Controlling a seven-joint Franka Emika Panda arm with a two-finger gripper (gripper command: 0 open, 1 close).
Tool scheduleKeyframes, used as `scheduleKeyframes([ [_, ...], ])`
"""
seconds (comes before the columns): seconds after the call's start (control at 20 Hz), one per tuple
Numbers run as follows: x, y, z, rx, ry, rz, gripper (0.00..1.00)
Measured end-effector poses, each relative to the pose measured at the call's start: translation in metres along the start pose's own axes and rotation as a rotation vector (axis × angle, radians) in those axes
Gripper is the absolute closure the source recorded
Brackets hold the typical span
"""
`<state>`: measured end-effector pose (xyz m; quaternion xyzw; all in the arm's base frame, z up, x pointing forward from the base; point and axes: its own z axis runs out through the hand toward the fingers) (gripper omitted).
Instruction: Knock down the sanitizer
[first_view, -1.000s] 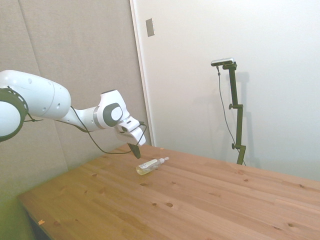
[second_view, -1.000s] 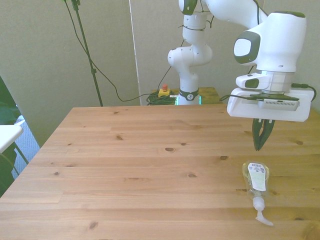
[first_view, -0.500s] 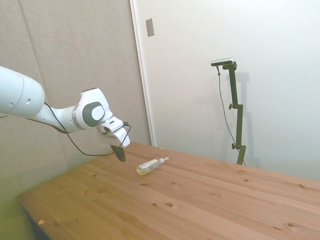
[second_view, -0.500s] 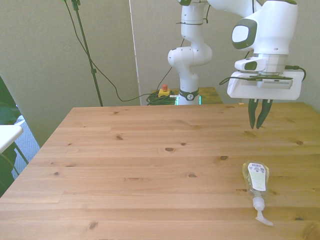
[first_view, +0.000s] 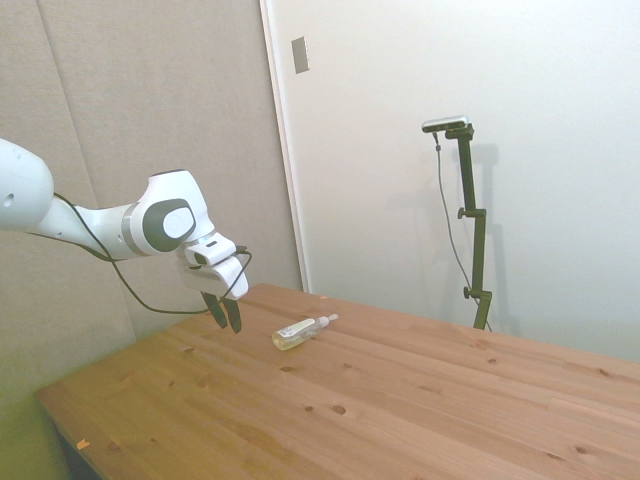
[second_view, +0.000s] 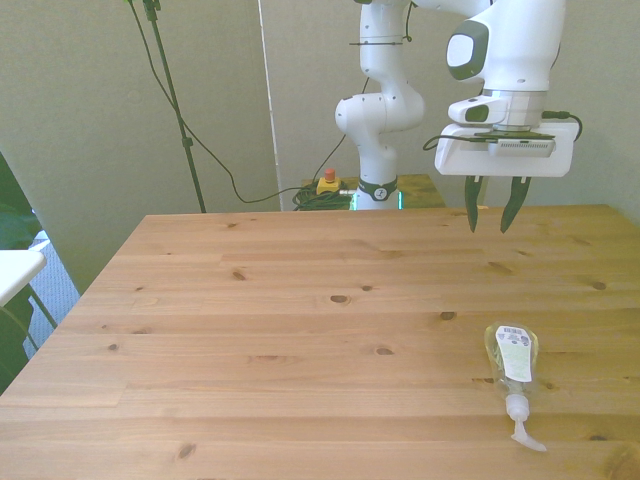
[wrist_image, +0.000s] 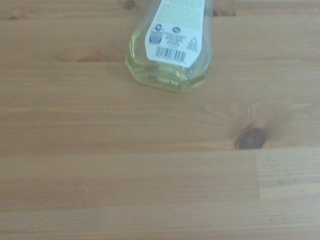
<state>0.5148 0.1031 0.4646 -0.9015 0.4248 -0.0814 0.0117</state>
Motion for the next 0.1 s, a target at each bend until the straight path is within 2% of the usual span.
scheduleKeyframes([
  [0.1,-0.0016,0.0085,0.0012,-0.014,-0.016,-0.002,0.00],
])
